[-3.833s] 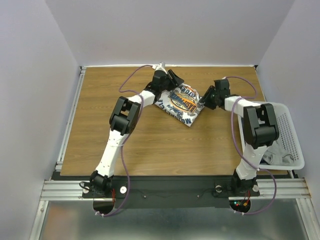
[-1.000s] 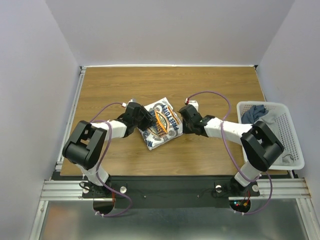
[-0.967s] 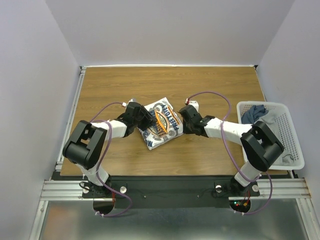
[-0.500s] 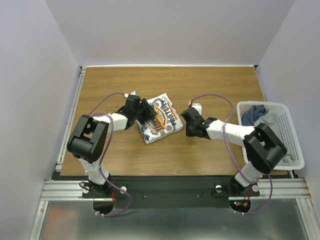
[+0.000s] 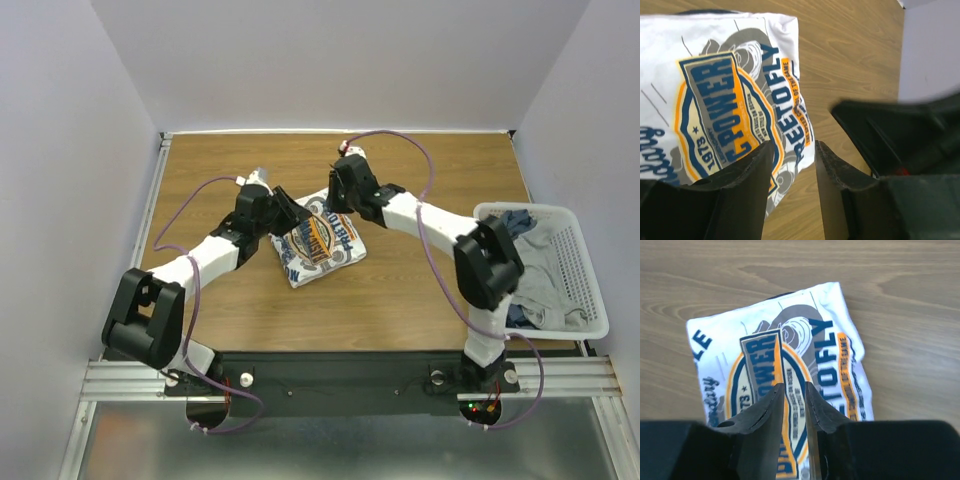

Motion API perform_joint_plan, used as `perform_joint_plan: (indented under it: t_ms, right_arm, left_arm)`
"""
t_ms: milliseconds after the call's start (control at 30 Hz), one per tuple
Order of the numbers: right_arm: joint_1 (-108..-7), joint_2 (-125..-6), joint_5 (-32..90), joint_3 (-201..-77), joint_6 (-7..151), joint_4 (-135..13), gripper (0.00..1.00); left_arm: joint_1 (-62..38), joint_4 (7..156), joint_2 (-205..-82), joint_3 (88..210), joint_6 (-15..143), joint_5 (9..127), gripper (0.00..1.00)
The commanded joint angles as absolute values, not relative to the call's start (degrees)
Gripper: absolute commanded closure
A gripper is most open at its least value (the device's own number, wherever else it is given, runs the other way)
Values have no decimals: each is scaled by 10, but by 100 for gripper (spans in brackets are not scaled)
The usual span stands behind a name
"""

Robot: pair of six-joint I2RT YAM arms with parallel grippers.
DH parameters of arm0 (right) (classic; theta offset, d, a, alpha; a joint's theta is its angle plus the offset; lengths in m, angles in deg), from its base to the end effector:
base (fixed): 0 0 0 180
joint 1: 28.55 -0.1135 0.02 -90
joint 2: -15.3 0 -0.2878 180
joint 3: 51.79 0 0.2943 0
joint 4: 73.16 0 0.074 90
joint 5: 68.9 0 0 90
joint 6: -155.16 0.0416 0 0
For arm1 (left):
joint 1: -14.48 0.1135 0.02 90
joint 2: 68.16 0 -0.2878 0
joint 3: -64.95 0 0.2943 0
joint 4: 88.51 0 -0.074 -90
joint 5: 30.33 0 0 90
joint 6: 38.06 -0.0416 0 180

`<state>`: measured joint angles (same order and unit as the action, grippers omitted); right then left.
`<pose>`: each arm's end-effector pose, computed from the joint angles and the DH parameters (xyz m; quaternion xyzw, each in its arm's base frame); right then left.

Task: Fold and stack the tank tops
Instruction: Fold the tank top

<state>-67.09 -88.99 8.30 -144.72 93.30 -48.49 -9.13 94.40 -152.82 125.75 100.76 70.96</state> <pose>0.3751 0.2870 0.2670 -0.0299 0.8865 0.1648 0.4313 0.3354 -0.1555 0.2400 -0.1245 0.8123 -0.3986 0.4072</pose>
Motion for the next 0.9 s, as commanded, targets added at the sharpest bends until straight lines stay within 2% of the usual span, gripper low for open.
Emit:
perform_joint_plan:
  t_ms: [0,200,300,533,700,800,867]
  right_arm:
    - [-647,-982,165,-1517,917,-488,71]
    - [-609,-1094,187,-1596,917,-489,73]
    - [-586,-1113,199,-1622,927,-491,73]
    - [-554,-1155,235,-1654,930,-488,69]
    - [-547,-1122,237,-1620,927,-489,65]
    - [-553,-1065,219,-1573,916,-490,64]
    - [-558,-1009,193,-1517,914,-498,59]
  left_arm:
    - [-113,955,-1504,1189,1056,707,53]
    - [-139,979,-1522,1135,1073,703,56]
    - [-140,976,-1539,1110,1082,696,59]
    - [-138,952,-1565,1081,1092,678,60]
    - [-117,929,-1567,1121,1060,661,60]
    - [-91,897,-1566,1159,1030,642,60]
    - [-63,889,-1568,1170,1019,641,59]
